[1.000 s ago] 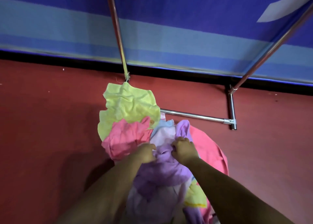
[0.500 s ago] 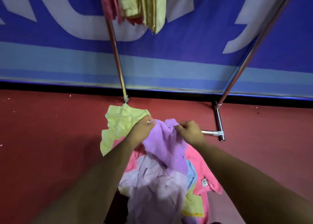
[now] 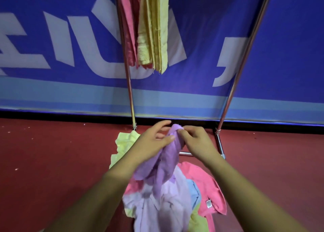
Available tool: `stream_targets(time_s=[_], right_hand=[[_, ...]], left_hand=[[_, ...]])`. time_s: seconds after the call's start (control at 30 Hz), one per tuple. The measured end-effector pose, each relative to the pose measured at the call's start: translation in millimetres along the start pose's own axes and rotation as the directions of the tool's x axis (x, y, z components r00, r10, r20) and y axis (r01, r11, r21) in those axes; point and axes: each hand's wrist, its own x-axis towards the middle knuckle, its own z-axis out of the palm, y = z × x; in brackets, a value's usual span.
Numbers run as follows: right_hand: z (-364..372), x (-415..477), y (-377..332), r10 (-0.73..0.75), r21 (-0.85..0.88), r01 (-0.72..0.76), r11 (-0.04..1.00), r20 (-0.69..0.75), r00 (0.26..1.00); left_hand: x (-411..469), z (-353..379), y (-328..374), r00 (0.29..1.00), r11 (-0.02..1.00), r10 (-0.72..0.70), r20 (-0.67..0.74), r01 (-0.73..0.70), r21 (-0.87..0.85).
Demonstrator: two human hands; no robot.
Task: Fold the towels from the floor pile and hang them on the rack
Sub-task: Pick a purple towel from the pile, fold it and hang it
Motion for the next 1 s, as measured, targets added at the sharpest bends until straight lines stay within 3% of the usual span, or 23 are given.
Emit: stream_targets(time_s=[0.1, 0.3, 0.43, 0.53, 0.6, 0.67, 0.77, 0.83, 0.87, 0.93, 1.0], right_hand=[[2, -8, -10, -0.03, -0.017, 0.031, 0.999, 0.087, 0.996], [0, -14, -9, -0.028, 0.031, 0.025, 0.999, 0.111, 0.993], [-10, -6, 7, -0.038, -0.015, 0.047, 0.999, 0.365, 0.93], [-15, 1, 23, 0.062, -0.22, 0.061, 0.973, 0.514, 0.856], [-13, 3, 24, 0.054, -0.224, 0.051, 0.973, 0.439, 0.897], [-11, 7, 19, 0.019, -0.005, -0.018, 1.0, 0.285, 0.958], [-20, 13, 6, 0.039, 0.338, -0.056, 0.94, 0.056, 0.998], [-28, 15, 6, 0.056, 0.236, -0.046, 0.971, -0.04, 0.998], [-30, 15, 11, 0.049, 0.095, -0.044, 0.995, -0.048, 0.998], [-28, 15, 21, 0.038, -0.203, -0.028, 0.979, 0.045, 0.998], [-21, 15, 25, 0.065, -0.271, -0.016, 0.963, 0.172, 0.983]], left_hand=[[-6, -6, 1, 0.999, 0.969, 0.045, -0.016, -0.04, 0.243], [-19, -23, 15, 0.982, 0.891, 0.174, -0.072, -0.125, 0.437], [-26, -29, 15, 0.968, 0.857, 0.232, -0.092, -0.159, 0.49], [-29, -37, 19, 0.96, 0.865, 0.249, -0.127, -0.161, 0.476], [-30, -43, 21, 0.955, 0.874, 0.252, -0.154, -0.156, 0.46], [-30, -54, 22, 0.963, 0.87, 0.241, -0.116, -0.161, 0.467], [-30, -77, 11, 0.992, 0.742, 0.01, 0.127, -0.092, 0.664], [-30, -89, -2, 0.979, 0.613, -0.143, 0.144, -0.027, 0.789], [-30, -92, -7, 0.985, 0.607, -0.122, 0.126, -0.026, 0.794], [-32, -91, -9, 0.995, 0.715, 0.025, 0.096, -0.085, 0.694], [-32, -81, -2, 0.991, 0.853, 0.097, 0.088, -0.128, 0.506]])
